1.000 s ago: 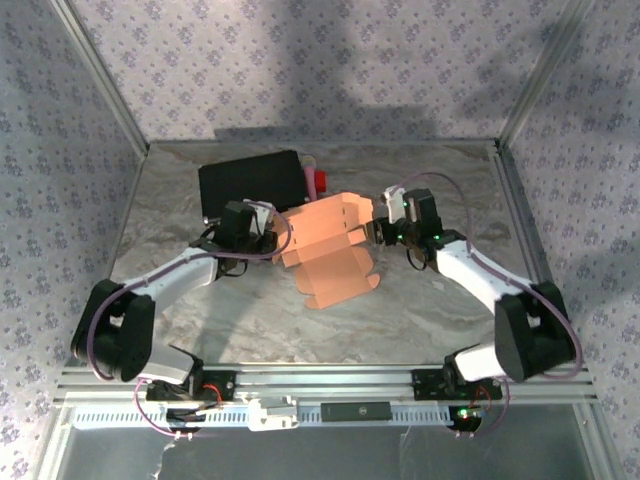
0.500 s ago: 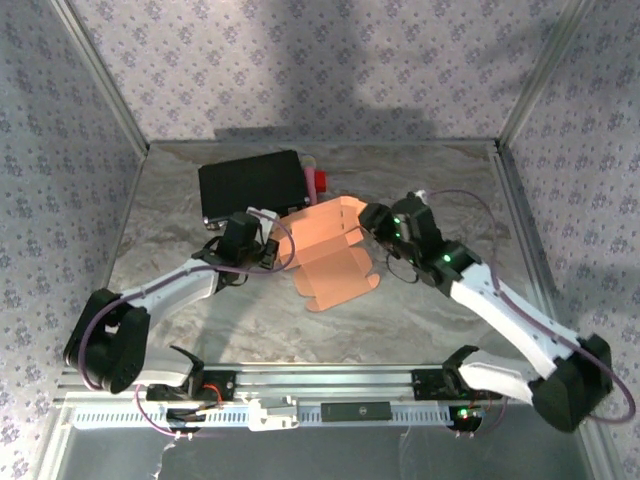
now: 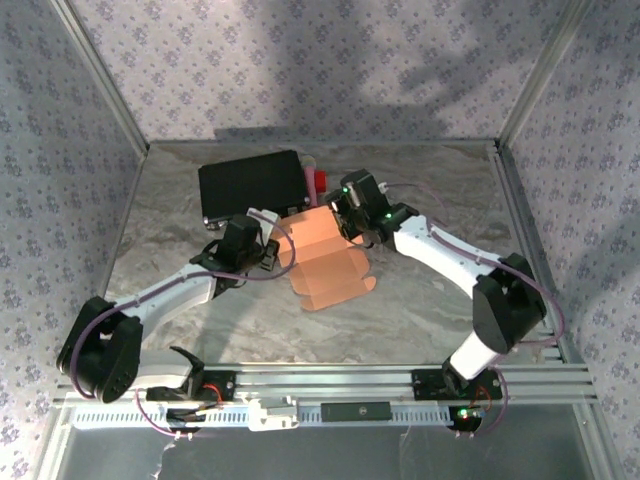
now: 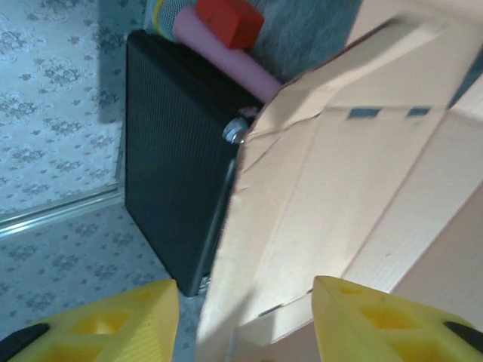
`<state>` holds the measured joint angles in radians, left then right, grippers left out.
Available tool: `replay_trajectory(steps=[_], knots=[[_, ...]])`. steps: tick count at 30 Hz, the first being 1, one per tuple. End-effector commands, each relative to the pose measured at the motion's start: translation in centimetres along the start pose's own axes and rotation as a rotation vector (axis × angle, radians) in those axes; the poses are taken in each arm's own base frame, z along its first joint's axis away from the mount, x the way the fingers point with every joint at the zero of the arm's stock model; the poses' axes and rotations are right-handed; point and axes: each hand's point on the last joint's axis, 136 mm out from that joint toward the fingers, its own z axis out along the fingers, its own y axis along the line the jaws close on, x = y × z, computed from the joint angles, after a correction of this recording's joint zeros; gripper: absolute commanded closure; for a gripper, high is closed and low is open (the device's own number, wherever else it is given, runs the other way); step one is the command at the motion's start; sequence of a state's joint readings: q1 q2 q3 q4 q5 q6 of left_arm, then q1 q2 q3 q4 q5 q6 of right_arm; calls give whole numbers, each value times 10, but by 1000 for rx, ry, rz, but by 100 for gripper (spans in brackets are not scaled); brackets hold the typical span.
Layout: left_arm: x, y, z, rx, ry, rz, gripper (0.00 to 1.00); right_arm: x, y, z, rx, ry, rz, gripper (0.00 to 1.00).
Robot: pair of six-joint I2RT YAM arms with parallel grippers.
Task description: Fold the paper box
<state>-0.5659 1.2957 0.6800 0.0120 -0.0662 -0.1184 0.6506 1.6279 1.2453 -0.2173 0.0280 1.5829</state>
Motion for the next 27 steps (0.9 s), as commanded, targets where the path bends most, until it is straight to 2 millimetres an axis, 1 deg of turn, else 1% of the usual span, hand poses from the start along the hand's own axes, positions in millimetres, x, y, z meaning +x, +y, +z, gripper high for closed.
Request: replay_trajectory(steps=[1,6,11,16,21,27], knots=[[-7,-2,-5,-6,-32,29,100,10,16,14,-40,47,69,53],[-7,-2,-4,-8,-29,33,100,6,10,22,-38,40,77,58],[-6,-2,-3,-10,-23,35,100,5,10,32,-53,57,69,61],[-9,-1,-6,-15,-29,38,100,8,5,42,-44,89,74,63],[-10,-1,-6,-17,-28,43,100,9,3,43,-63,91,86,67],[-11,0,-6,-20,-30,43,100,9,-5,43,-25,82,88,69]])
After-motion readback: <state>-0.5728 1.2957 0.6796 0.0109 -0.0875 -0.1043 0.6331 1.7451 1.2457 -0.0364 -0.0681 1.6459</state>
